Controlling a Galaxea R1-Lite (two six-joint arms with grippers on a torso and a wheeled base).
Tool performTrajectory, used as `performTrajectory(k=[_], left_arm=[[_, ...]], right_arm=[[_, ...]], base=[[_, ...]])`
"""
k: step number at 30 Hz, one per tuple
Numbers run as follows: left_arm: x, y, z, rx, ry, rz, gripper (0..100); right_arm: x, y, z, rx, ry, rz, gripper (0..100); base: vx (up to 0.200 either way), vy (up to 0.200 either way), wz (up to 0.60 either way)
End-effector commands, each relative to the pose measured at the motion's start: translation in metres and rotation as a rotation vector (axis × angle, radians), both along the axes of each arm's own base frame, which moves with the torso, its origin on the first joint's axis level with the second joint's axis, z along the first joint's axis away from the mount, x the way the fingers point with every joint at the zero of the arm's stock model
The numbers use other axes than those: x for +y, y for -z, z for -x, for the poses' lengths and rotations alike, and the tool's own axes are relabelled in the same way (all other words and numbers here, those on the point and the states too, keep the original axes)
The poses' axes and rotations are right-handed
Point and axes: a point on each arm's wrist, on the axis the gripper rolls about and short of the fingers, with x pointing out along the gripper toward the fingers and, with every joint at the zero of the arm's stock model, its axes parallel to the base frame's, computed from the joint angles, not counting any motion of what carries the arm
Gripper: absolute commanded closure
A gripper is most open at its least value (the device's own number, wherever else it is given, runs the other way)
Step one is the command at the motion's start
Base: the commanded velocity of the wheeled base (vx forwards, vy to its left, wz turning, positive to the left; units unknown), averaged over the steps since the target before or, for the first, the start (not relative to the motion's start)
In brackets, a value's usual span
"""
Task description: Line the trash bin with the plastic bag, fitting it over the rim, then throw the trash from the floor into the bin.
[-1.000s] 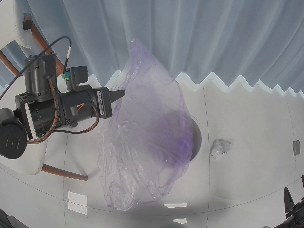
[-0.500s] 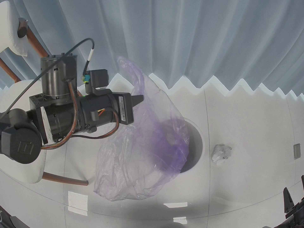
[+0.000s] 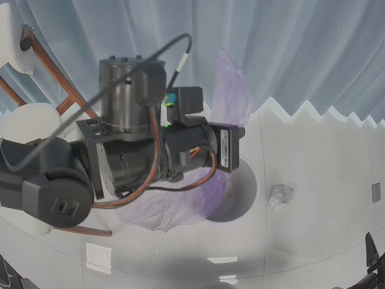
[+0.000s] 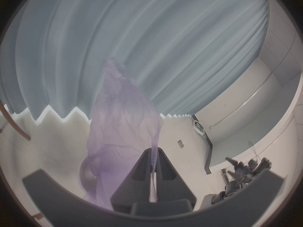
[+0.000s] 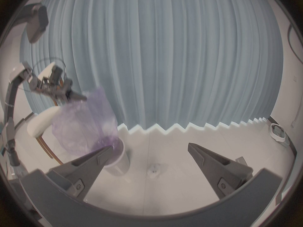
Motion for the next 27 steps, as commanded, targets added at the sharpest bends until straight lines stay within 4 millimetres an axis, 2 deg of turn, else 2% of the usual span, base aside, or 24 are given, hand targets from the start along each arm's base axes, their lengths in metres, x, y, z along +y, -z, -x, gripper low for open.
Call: performTrajectory(k=[1,3,7,8,9,11,13,14,15,16,19,20,21,22,27], left_arm=[[-0.007,0.045,0.006,0.091,-0.024,-0.125,100],[-0.009,0.050,0.010,0.092,-0.018,-0.153,100],[-0.010,0.076,0.004,0.086,-0.120,-0.279,100],[-0.010,0.077,0.004,0.085,-0.122,-0.284,100],[-0.010,0.084,0.003,0.071,-0.125,-0.322,100],[-0.012,0.086,0.004,0.059,-0.111,-0.340,100],[-0.015,0.090,0.005,0.060,-0.104,-0.353,100],[-0.015,0.090,0.005,0.060,-0.104,-0.353,100],[-0.015,0.090,0.004,0.057,-0.107,-0.352,100],[-0.014,0.088,0.003,0.054,-0.115,-0.347,100],[-0.007,0.080,-0.001,0.043,-0.137,-0.327,100],[-0.006,0.078,-0.001,0.041,-0.139,-0.323,100],[-0.001,0.068,0.003,0.025,-0.141,-0.300,100],[0.000,0.066,0.004,0.022,-0.142,-0.293,100],[0.007,0.053,0.010,0.006,-0.140,-0.255,100]], right_arm=[[-0.001,-0.051,-0.010,0.016,-0.149,-0.079,0],[0.002,-0.078,-0.026,0.118,-0.274,-0.187,0],[0.012,-0.114,-0.059,0.273,-0.349,-0.444,0],[0.012,-0.116,-0.060,0.277,-0.353,-0.451,0],[0.021,-0.132,-0.081,0.353,-0.414,-0.510,0],[0.029,-0.138,-0.100,0.418,-0.440,-0.513,0],[0.037,-0.132,-0.124,0.512,-0.440,-0.504,0],[0.037,-0.132,-0.124,0.512,-0.440,-0.504,0],[0.044,-0.127,-0.144,0.573,-0.428,-0.490,0],[0.047,-0.126,-0.154,0.587,-0.425,-0.480,0],[0.055,-0.121,-0.178,0.610,-0.418,-0.452,0],[0.056,-0.120,-0.180,0.612,-0.417,-0.449,0],[0.059,-0.116,-0.193,0.626,-0.409,-0.424,0],[0.060,-0.114,-0.198,0.629,-0.410,-0.412,0],[0.063,-0.102,-0.258,0.605,-0.337,-0.355,0]], base=[[0.000,0.000,0.00],[0.000,0.000,0.00],[0.000,0.000,0.00],[0.000,0.000,0.00],[0.000,0.000,0.00],[0.000,0.000,0.00],[0.000,0.000,0.00],[0.000,0.000,0.00],[0.000,0.000,0.00],[0.000,0.000,0.00],[0.000,0.000,0.00],[0.000,0.000,0.00],[0.000,0.000,0.00],[0.000,0.000,0.00],[0.000,0.000,0.00]])
